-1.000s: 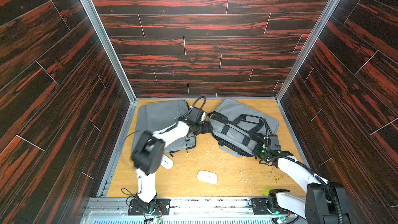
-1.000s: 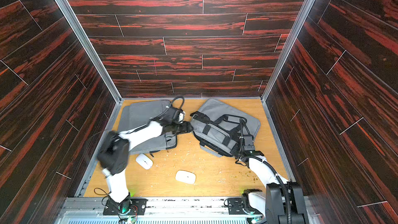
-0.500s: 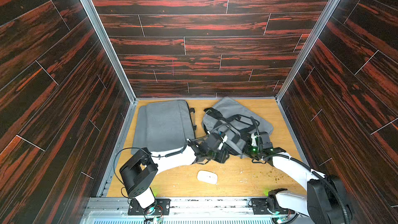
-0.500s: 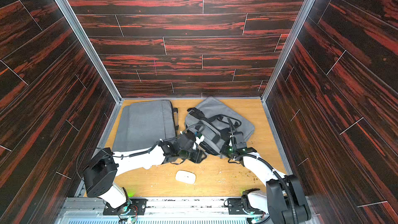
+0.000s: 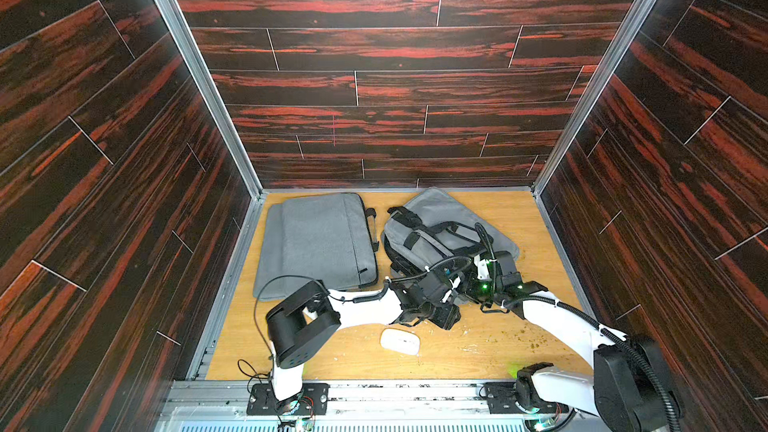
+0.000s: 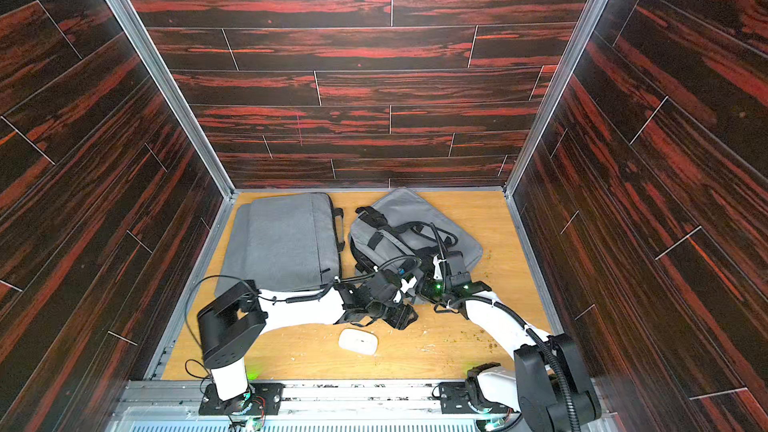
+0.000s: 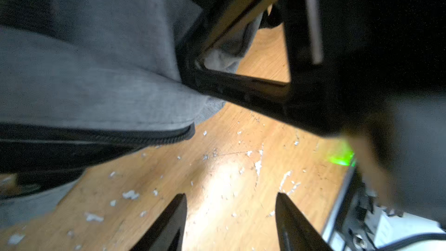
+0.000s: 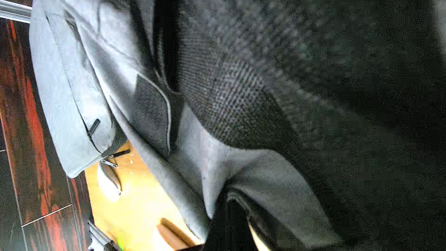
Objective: Put the mouse into the laptop bag
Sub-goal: Adjust the zippered laptop bag at the center of the board.
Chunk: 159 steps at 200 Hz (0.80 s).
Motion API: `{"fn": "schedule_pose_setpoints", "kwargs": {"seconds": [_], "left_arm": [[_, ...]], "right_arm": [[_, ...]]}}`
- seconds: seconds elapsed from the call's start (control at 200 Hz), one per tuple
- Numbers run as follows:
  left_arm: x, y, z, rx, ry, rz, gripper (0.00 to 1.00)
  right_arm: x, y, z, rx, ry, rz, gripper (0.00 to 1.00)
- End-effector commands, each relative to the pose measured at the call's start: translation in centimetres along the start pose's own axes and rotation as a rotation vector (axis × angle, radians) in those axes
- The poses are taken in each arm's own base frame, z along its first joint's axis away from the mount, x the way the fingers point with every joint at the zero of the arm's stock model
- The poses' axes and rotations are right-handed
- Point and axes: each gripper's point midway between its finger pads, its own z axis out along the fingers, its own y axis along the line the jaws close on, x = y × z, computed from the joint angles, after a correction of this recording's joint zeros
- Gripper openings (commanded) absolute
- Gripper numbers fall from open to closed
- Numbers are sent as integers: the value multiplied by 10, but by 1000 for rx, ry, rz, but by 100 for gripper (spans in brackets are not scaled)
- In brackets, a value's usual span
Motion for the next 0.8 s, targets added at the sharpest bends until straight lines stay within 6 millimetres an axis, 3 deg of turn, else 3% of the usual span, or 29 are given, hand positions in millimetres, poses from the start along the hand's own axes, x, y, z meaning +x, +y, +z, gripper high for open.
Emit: {"fn": "schedule_pose_setpoints", "kwargs": {"seconds": [0.0, 0.17, 0.511, 0.736, 0.792], "left_arm": [[-18, 1, 2, -32, -57, 31, 63], [-27, 8, 9, -79, -84, 45, 61], [-35, 17, 28, -132, -82, 57, 48], [-37, 23, 27, -168, -96, 59, 55], [-37, 26, 28, -181, -99, 58, 48]], "right_arm": [[-3, 29, -8, -98, -1, -29, 0], [-1, 32, -8, -103, 8, -23, 0], [2, 35, -4, -114, 25, -7, 0], [0, 42, -4, -135, 34, -14, 0], [0, 43, -4, -137, 34, -15, 0]]}}
